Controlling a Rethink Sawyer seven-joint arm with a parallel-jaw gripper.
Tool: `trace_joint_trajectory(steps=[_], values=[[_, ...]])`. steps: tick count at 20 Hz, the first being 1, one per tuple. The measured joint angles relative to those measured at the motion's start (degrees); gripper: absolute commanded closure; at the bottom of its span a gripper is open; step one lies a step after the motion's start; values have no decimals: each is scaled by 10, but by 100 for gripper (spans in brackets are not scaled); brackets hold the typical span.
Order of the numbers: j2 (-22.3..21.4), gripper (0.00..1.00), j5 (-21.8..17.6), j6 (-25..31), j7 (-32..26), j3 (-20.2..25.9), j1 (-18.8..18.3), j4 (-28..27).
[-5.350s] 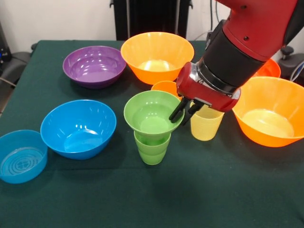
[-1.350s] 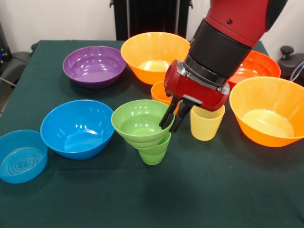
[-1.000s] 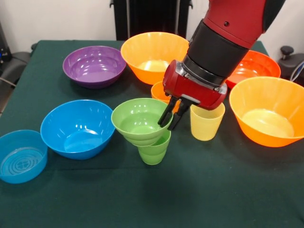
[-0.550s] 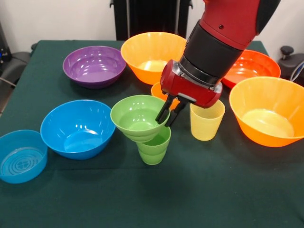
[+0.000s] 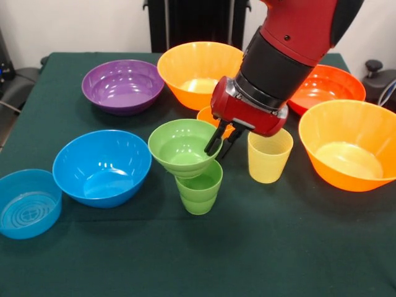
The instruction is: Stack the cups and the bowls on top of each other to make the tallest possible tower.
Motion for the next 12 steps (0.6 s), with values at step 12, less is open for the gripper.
trace_joint_trajectory(steps=[12], values=[[0, 100, 2, 0, 31, -6, 14, 9]])
